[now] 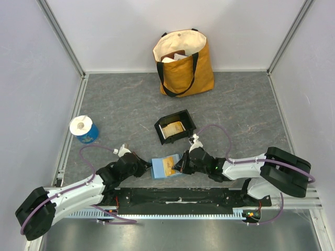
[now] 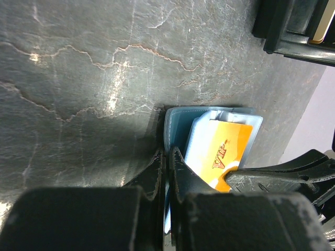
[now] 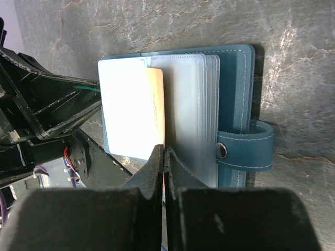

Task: Put the credit cards into the card holder
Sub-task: Insert the credit card into the card holder.

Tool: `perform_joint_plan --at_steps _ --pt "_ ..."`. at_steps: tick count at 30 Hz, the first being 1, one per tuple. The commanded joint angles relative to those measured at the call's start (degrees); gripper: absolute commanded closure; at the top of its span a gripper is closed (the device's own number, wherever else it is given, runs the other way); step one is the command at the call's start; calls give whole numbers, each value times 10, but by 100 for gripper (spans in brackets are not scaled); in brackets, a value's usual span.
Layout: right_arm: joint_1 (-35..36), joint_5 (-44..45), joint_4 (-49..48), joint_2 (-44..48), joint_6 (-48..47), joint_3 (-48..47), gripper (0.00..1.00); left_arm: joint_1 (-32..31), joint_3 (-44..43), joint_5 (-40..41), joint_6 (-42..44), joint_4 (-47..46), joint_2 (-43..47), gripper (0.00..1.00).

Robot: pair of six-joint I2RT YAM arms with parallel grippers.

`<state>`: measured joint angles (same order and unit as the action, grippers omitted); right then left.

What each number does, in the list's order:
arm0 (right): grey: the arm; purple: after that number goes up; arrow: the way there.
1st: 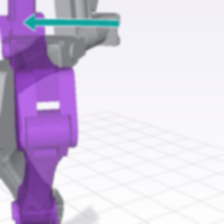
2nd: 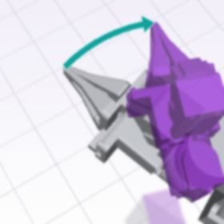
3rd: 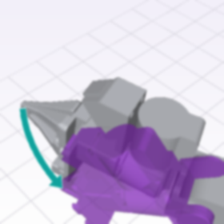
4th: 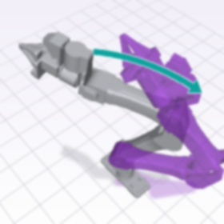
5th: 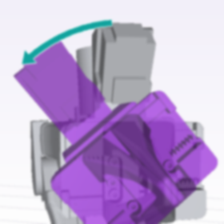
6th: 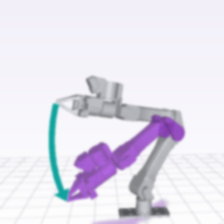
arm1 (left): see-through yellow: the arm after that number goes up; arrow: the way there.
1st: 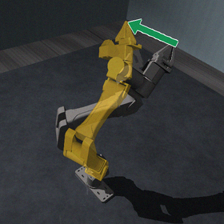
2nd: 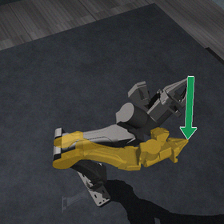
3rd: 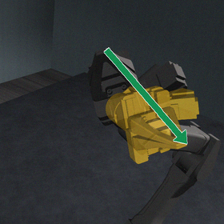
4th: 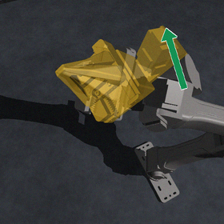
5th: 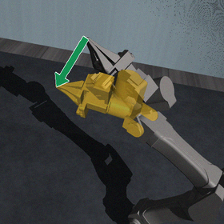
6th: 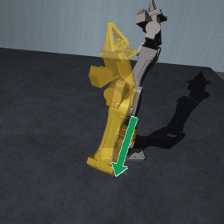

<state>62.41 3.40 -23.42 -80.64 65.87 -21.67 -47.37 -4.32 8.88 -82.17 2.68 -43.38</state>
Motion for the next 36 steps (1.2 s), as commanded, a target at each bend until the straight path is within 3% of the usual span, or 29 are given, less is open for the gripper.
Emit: perform_joint_plan --at_steps 1,16,24,28,31,36 --pt "5 12 32 -13 -9 -6 100 1 8 24 -5 33 -14 98" --pt "17 -32 7 -74 -28 -53 100 1 6 17 -2 29 -22 98" --pt "26 -51 62 -102 -68 -115 99 1 3 15 -4 26 -27 98" --pt "26 8 128 -59 -80 -120 73 1 1 17 -4 29 -22 98" --pt "25 31 144 -31 -86 -114 61 1 4 18 -5 30 -16 98" --pt "25 31 130 -30 -100 -115 54 1 4 19 -5 31 -14 98"
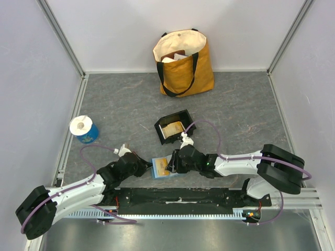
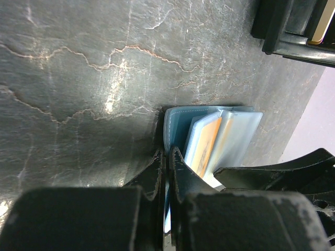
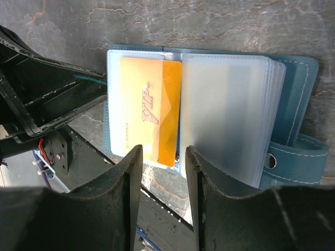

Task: Put the credit cards into the card holder
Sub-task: Insert the credit card into the card holder.

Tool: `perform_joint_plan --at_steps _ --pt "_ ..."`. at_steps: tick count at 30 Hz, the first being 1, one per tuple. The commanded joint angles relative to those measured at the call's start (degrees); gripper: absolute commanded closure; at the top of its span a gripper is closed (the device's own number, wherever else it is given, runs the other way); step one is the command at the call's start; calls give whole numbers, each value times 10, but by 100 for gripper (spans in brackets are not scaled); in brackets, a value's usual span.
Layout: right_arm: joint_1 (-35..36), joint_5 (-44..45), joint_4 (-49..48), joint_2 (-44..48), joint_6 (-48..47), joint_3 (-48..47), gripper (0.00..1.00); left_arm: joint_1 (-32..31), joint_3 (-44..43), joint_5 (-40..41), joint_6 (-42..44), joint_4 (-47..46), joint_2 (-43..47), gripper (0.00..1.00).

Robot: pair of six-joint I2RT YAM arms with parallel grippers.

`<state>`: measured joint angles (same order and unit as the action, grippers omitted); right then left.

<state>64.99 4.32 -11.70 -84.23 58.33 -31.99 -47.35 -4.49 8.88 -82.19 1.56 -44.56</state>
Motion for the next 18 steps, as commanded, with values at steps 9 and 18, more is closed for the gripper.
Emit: perform_joint_plan --at_steps 9,18 --pt "0 -41 -16 -59 -66 -67 53 1 5 18 -5 35 -3 98" --pt "1 -86 -36 -81 -98 -99 65 2 3 17 -3 35 -1 98"
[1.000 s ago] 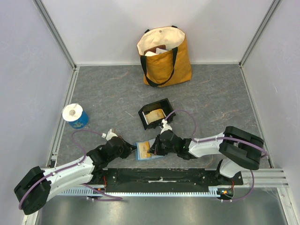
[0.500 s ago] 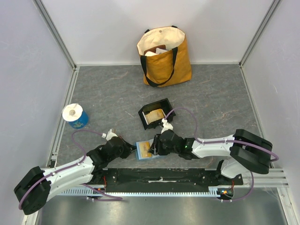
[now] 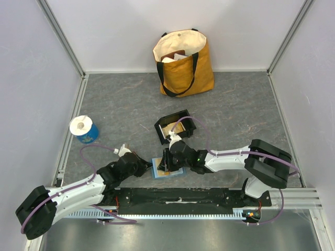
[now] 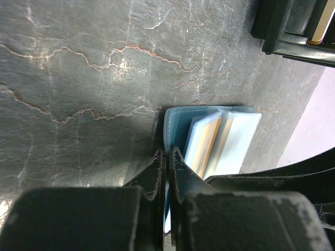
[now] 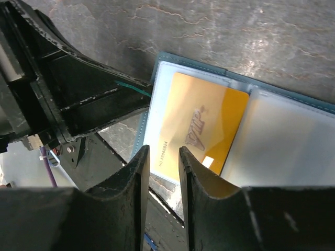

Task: Put the credit cards into the card holder
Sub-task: Insert the credit card into the card holder.

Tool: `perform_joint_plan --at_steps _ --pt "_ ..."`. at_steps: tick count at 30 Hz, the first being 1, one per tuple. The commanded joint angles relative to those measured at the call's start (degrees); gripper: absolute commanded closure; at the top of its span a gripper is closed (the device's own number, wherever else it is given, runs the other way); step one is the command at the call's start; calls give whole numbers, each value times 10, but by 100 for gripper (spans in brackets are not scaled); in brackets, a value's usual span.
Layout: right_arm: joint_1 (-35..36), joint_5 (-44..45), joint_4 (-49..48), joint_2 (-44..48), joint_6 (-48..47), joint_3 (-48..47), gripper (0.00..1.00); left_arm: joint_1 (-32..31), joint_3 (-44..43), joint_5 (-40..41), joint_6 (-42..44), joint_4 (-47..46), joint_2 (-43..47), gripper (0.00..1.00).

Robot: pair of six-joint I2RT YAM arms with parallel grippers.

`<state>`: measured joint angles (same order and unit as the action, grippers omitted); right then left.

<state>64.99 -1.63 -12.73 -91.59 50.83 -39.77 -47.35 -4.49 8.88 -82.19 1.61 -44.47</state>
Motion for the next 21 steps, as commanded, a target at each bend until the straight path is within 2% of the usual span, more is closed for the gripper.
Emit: perform_joint_plan --at_steps 1,5,13,21 --pt "1 -29 -26 -7 -22 -22 65 1 2 18 -3 34 -3 98" --pt "1 -7 -12 14 -27 -17 59 1 0 19 -3 32 -6 98" --pt "-15 99 76 91 -42 -15 53 2 0 22 -4 32 -4 98" --pt "-30 18 30 28 -15 -4 51 1 3 22 -5 33 -2 98"
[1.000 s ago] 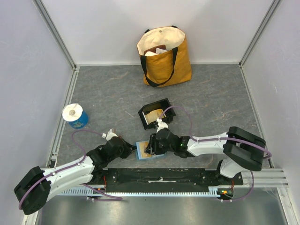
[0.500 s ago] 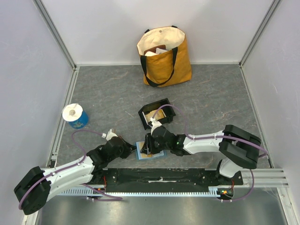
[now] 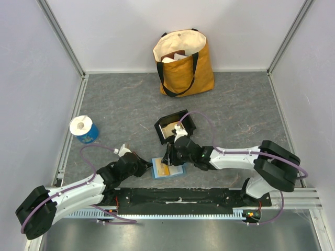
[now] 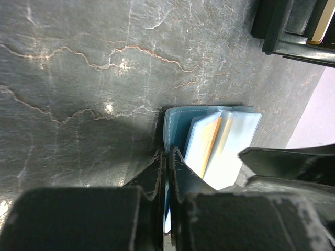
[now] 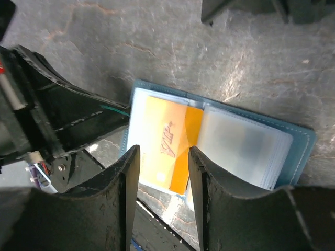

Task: Put the credit cards into the card holder
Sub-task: Insert the credit card into the card holder.

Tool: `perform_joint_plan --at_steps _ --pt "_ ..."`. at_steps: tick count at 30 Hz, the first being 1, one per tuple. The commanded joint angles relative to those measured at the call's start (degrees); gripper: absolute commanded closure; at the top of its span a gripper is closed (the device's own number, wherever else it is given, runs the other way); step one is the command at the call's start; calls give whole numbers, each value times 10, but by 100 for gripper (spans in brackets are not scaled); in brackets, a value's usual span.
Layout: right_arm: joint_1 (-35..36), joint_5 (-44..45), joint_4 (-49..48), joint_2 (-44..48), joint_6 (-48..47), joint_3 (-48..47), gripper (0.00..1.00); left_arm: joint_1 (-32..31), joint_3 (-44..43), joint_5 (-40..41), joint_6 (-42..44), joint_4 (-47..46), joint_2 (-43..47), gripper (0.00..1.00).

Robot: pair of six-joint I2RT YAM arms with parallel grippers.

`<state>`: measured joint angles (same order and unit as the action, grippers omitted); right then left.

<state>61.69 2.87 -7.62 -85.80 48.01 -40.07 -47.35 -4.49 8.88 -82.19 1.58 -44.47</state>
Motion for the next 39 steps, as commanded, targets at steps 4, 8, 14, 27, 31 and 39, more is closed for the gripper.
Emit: perform_joint_plan --at_steps 4,8,14,27,31,39 --pt "4 -64 -39 -60 17 0 50 1 4 22 -6 33 2 98" --pt "20 -17 14 -73 22 -14 49 1 4 22 -6 33 1 98" --pt "35 -27 5 -100 24 -24 48 1 3 21 -6 32 -5 98" --pt "34 -41 -45 -63 -8 -29 51 1 -2 18 -3 24 -18 98" --pt "22 -6 -9 -10 -47 -32 46 2 -6 20 0 24 -15 98" --pt "-55 51 73 88 -149 -79 23 1 -19 34 16 13 -38 98"
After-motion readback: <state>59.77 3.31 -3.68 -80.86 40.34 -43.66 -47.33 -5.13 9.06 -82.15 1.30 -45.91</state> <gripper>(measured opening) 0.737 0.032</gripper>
